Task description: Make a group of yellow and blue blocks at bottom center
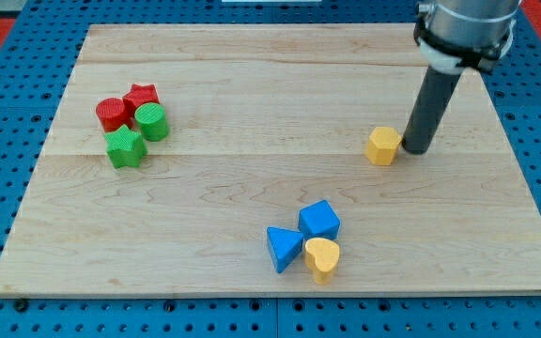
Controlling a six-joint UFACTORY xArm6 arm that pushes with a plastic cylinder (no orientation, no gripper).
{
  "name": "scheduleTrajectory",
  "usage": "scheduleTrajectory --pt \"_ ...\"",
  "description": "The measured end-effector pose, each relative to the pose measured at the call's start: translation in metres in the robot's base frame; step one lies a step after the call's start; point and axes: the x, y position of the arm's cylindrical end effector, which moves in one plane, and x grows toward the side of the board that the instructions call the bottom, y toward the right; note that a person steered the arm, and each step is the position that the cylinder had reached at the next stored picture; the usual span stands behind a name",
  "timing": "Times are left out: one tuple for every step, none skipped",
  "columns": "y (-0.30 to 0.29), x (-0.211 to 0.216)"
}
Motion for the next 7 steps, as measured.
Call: scheduleTrajectory --pt "-0.063 -0.012" --pt "-0.056 -0.051" --pt "-0.107 -0.053" --pt "-0.137 0.013" --pt "-0.154 0.045" --pt "-0.162 0.015" --pt "-0.238 -0.001"
